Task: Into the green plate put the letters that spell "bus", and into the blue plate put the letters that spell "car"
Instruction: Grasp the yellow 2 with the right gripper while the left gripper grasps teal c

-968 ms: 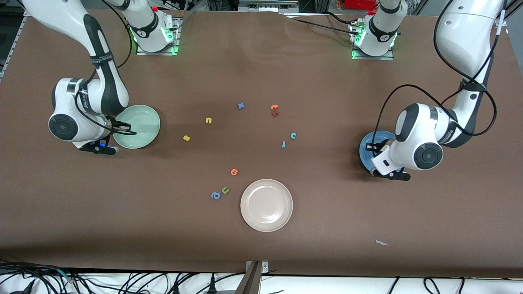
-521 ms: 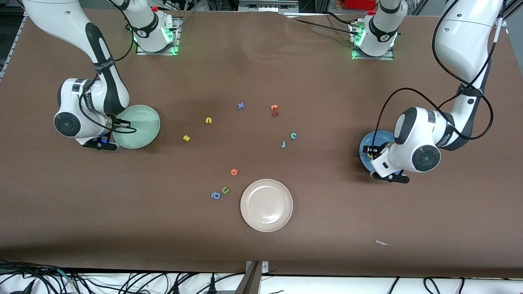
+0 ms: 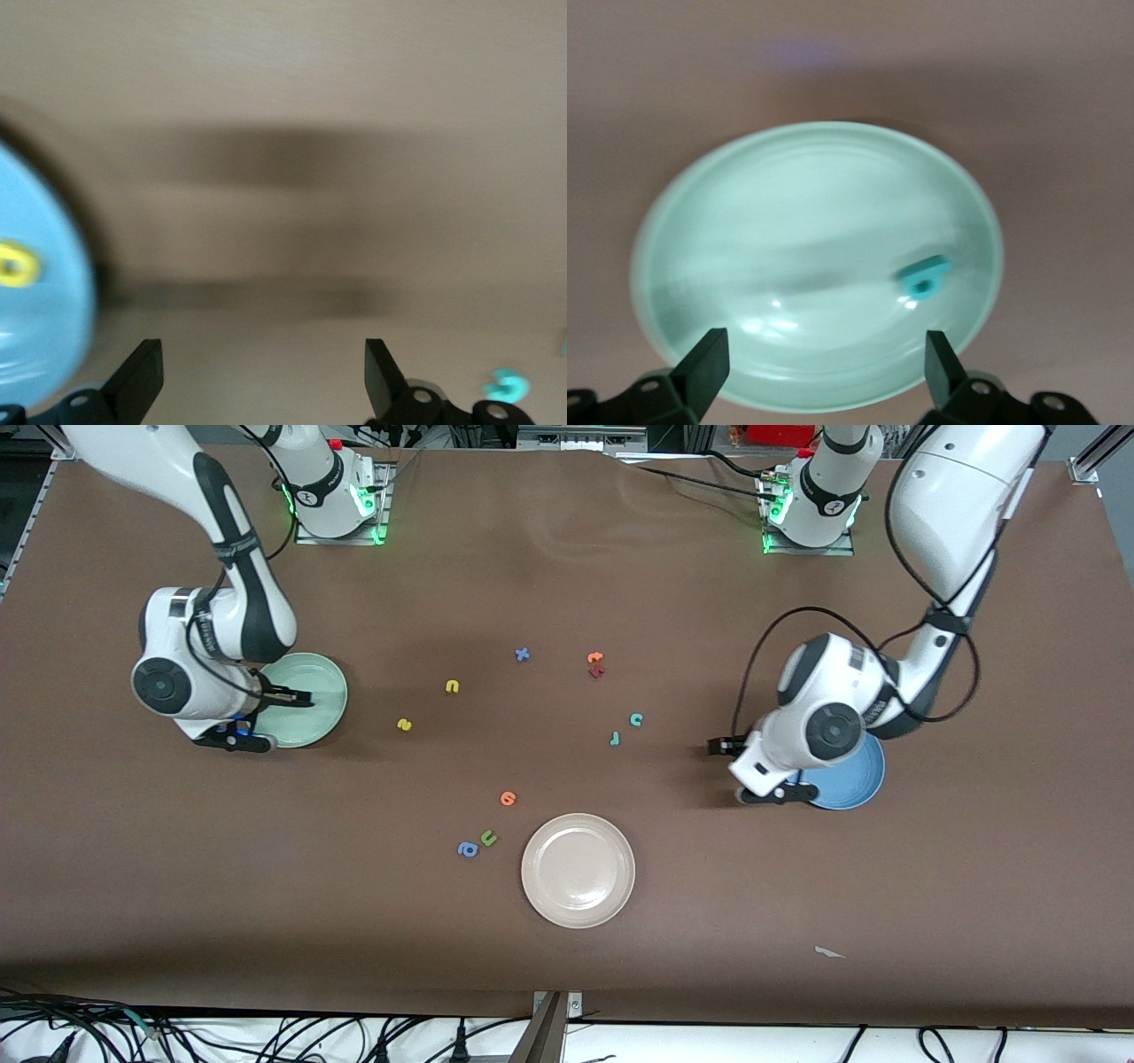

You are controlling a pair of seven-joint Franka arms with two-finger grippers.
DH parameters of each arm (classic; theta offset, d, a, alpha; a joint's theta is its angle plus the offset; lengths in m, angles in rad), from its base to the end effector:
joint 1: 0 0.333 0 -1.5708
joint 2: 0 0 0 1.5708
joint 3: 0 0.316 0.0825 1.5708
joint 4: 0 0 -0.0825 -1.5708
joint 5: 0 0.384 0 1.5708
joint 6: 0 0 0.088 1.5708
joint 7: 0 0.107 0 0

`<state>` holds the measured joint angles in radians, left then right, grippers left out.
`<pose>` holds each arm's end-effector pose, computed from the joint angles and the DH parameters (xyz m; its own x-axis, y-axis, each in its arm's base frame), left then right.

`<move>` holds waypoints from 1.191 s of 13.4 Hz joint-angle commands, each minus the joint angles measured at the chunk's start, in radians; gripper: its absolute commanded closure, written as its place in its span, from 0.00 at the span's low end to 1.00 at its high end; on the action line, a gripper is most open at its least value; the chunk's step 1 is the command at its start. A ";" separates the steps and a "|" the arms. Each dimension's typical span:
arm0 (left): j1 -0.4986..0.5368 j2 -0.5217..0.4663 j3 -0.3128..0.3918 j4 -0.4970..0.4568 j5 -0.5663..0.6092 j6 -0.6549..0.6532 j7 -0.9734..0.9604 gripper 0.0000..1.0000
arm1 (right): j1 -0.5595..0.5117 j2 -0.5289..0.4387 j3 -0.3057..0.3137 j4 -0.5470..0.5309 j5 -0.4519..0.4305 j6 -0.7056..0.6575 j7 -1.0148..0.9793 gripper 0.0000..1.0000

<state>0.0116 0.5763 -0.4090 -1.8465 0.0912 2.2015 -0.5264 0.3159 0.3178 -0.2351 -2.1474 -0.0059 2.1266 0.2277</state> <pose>0.5814 -0.2267 0.2207 0.9697 0.1006 -0.2224 0.1143 -0.9922 0.0497 0.5286 0.0413 0.2340 0.9412 -0.1591 -0.2982 -0.1192 -0.9818 0.1476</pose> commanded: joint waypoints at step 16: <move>-0.203 0.060 -0.071 -0.103 0.223 0.287 -0.556 0.03 | 0.000 0.141 0.303 -0.031 0.043 0.427 0.694 0.04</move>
<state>-0.1647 0.5947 -0.4947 -2.0029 0.2746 2.4886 -1.0429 0.3215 0.4621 0.0618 -2.1583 0.0305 2.5232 0.9171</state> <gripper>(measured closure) 0.013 0.018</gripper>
